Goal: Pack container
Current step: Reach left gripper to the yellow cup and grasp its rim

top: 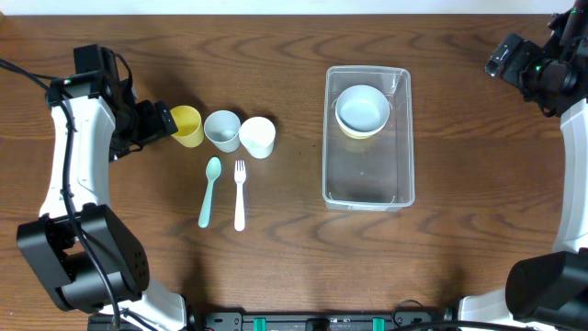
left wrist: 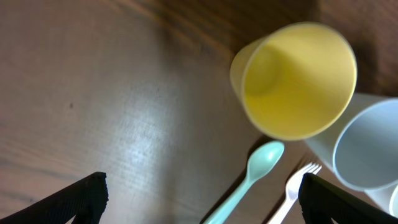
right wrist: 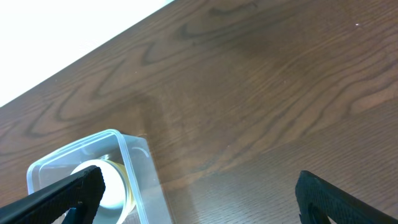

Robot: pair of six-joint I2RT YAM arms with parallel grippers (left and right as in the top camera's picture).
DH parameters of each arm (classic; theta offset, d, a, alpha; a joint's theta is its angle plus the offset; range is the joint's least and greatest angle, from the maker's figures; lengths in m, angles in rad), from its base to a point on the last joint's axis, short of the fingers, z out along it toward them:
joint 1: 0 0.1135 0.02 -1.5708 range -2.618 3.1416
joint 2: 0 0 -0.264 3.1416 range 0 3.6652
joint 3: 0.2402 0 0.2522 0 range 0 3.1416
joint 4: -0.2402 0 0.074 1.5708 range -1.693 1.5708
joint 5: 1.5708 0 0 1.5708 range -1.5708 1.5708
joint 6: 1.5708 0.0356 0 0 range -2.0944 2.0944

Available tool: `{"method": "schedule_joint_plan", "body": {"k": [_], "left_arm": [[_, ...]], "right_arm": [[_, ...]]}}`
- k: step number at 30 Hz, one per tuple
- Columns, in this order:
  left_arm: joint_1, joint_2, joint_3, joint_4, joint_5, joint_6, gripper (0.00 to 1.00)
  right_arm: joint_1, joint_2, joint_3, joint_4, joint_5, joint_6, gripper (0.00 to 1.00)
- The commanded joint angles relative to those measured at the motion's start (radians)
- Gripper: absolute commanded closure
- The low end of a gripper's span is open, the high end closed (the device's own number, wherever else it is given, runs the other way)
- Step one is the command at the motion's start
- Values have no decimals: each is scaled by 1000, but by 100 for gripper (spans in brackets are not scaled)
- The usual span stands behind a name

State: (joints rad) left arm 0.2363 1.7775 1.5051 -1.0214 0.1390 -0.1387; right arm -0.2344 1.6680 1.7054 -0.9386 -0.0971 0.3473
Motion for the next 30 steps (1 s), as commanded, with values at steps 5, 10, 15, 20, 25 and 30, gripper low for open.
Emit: {"method": "schedule_joint_plan", "body": {"k": [5,10,15,20,25,30], "left_arm": [[-4,-6,21,68,19,29,2],[-24,22,21,122,18,29,0],[-78,66,21,150,-3,25,13],[-116,124,21,137,-90,25,15],[-105,164,21,134,-115,-11,22],[-96,166,20,149,-114,-24,24]], "right_arm": [[-9,-1,0,0,3,-5,1],[-9,-1,0,0,3,-5,1],[-9,-1,0,0,3,-5,1],[-9,-1,0,0,3,-5,1],[-9,-1,0,0,3,-5,1],[-9,-1,0,0,3,-5,1]]}}
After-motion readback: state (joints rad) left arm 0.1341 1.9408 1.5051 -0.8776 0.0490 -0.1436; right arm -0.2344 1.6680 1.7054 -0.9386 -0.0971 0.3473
